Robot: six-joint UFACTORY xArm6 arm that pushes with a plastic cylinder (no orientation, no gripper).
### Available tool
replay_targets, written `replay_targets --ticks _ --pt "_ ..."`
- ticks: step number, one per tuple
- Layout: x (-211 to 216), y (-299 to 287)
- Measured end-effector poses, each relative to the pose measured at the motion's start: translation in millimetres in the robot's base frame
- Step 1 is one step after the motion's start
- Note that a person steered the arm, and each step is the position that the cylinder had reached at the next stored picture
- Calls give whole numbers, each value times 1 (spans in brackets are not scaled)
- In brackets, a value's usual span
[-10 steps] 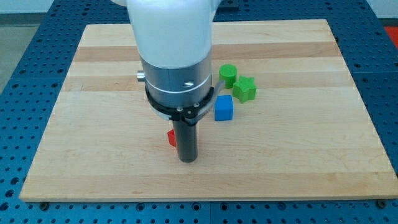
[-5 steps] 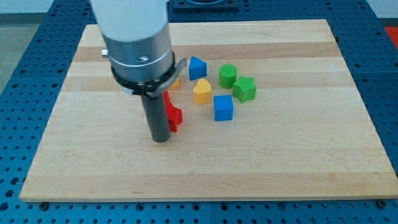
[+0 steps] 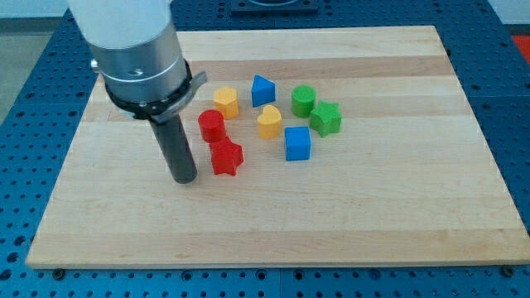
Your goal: Place the red star to the bottom left of the yellow heart
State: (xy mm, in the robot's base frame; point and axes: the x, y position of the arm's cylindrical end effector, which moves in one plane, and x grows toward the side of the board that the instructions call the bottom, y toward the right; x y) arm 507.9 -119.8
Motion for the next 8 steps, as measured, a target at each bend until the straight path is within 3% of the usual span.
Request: replay_targets --ticks 8 --pt "-20 39"
